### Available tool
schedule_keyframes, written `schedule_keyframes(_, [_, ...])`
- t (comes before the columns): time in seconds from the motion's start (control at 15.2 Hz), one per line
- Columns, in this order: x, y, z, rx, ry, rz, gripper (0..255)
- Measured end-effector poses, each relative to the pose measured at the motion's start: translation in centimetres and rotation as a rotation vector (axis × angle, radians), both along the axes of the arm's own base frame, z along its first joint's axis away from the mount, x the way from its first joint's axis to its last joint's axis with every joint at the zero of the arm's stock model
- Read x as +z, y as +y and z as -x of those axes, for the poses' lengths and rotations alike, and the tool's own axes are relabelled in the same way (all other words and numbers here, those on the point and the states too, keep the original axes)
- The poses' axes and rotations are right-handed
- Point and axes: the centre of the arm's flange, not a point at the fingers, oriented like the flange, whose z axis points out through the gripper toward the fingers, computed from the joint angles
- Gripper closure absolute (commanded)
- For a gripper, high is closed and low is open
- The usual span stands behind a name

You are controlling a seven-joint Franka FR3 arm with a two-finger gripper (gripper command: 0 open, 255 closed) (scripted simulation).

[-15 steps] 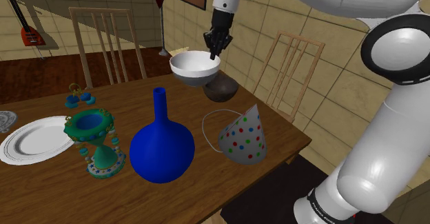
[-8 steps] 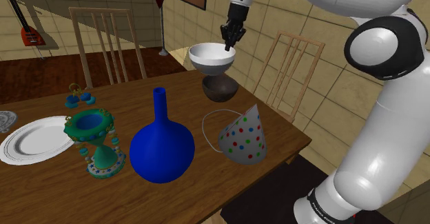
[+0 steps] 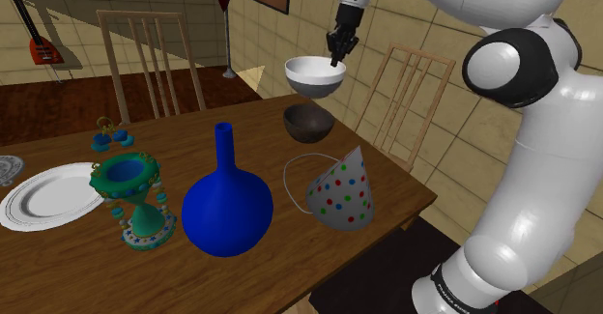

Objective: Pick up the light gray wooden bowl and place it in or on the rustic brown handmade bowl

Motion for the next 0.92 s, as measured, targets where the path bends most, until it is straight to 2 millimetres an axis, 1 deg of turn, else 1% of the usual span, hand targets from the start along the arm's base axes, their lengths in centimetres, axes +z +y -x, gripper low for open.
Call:
schedule_keyframes(0.33, [-2.5, -0.3, 0.0, 0.001, 0.0, 0.0, 255])
schedule_keyframes(0.92, [-7.2, -0.2, -0.1, 0.001, 0.0, 0.0, 255])
